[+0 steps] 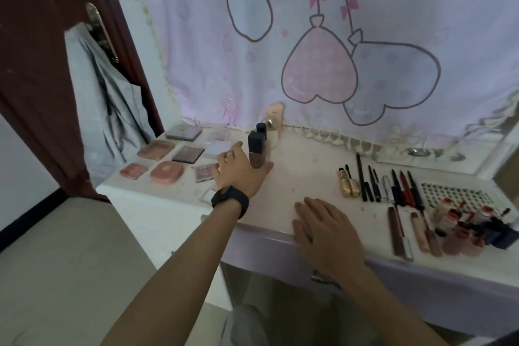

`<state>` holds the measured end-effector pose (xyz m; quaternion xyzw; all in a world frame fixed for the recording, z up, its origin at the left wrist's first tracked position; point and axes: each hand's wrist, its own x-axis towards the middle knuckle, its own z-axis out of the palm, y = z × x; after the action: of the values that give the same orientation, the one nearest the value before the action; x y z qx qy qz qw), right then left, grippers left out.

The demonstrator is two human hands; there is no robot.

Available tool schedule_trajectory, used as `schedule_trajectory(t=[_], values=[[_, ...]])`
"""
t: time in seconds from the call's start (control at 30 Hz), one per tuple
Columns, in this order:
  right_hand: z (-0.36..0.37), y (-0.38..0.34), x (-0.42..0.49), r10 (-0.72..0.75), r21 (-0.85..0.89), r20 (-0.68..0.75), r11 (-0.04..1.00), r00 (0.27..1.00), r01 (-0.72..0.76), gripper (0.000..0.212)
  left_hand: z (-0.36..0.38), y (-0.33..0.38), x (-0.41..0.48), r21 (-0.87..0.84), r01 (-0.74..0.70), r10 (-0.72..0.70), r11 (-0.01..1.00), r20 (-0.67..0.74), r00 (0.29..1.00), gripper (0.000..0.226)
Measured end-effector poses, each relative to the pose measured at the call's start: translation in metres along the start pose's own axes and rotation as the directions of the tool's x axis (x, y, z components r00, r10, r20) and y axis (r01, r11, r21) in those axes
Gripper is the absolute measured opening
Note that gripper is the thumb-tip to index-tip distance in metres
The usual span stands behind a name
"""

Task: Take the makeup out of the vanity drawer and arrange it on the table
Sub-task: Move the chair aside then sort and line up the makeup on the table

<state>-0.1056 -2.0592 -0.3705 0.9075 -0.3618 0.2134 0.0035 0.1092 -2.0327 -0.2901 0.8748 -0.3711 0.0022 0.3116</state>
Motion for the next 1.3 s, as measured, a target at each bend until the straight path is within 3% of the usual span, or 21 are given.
schedule_trajectory(t=[0.13, 0.3, 0.43, 0.57, 0.63, 0.7, 0.77, 0.83, 0.9, 1.0, 1.07, 1.2, 1.3], values=[[0.003, 0.001, 0.0, -0.008, 0.021, 0.002, 1.0, 1.0, 0.008, 0.056, 0.015, 0.007, 0.009, 0.051, 0.053, -0.053, 0.997, 0.006, 0.999, 0.073], [0.005, 0.002, 0.001, -0.007, 0.027, -0.009, 1.0, 1.0, 0.007, 0.055, 0.027, 0.007, 0.013, 0.069, 0.019, -0.016, 0.997, -0.043, 0.999, 0.041], [0.004, 0.002, 0.001, 0.007, 0.044, 0.017, 0.999, 1.0, -0.007, 0.055, 0.024, 0.001, 0.003, -0.051, -0.049, 0.048, 0.998, -0.003, 0.999, 0.031], [-0.002, 0.001, 0.005, 0.046, 0.192, 0.036, 0.98, 0.998, -0.052, 0.067, 0.011, -0.001, -0.031, -0.351, -0.097, 0.11, 0.931, 0.017, 0.994, 0.031], [-0.011, 0.002, 0.005, 0.147, 0.392, 0.066, 0.906, 0.987, -0.161, 0.066, 0.004, 0.001, -0.05, -0.405, -0.141, 0.15, 0.904, -0.01, 0.989, 0.038], [-0.025, 0.002, 0.007, 0.22, 0.618, 0.132, 0.744, 0.967, -0.254, 0.064, -0.004, 0.004, -0.066, -0.391, -0.229, 0.226, 0.892, -0.053, 0.973, 0.041], [-0.041, 0.002, 0.009, 0.251, 0.795, 0.107, 0.56, 0.962, -0.234, 0.069, -0.01, 0.005, -0.08, -0.334, -0.32, 0.32, 0.887, -0.056, 0.946, 0.041], [-0.061, 0.001, 0.012, 0.246, 0.866, 0.031, 0.478, 0.969, -0.148, 0.074, -0.016, 0.004, -0.091, -0.241, -0.414, 0.42, 0.878, -0.03, 0.907, 0.044], [-0.083, 0.0, 0.015, 0.202, 0.854, 0.008, 0.508, 0.979, -0.112, 0.073, -0.02, 0.004, -0.098, -0.181, -0.506, 0.513, 0.843, -0.013, 0.859, 0.044], [-0.103, 0.003, 0.015, 0.137, 0.697, 0.001, 0.71, 0.991, -0.099, 0.044, -0.027, 0.01, -0.107, -0.134, -0.598, 0.602, 0.79, -0.014, 0.798, 0.045], [-0.11, 0.008, 0.012, 0.121, 0.611, -0.013, 0.787, 0.993, -0.088, 0.032, -0.029, 0.013, -0.111, -0.098, -0.655, 0.655, 0.749, -0.031, 0.755, 0.046], [-0.117, 0.017, 0.007, 0.082, 0.583, 0.026, 0.808, 0.996, -0.082, 0.036, -0.028, 0.018, -0.121, -0.025, -0.695, 0.695, 0.719, -0.009, 0.719, 0.047], [-0.123, 0.027, 0.002, 0.07, 0.548, 0.048, 0.832, 0.996, -0.084, 0.038, -0.027, 0.023, -0.127, -0.098, -0.672, 0.679, 0.734, 0.075, 0.731, 0.049]])
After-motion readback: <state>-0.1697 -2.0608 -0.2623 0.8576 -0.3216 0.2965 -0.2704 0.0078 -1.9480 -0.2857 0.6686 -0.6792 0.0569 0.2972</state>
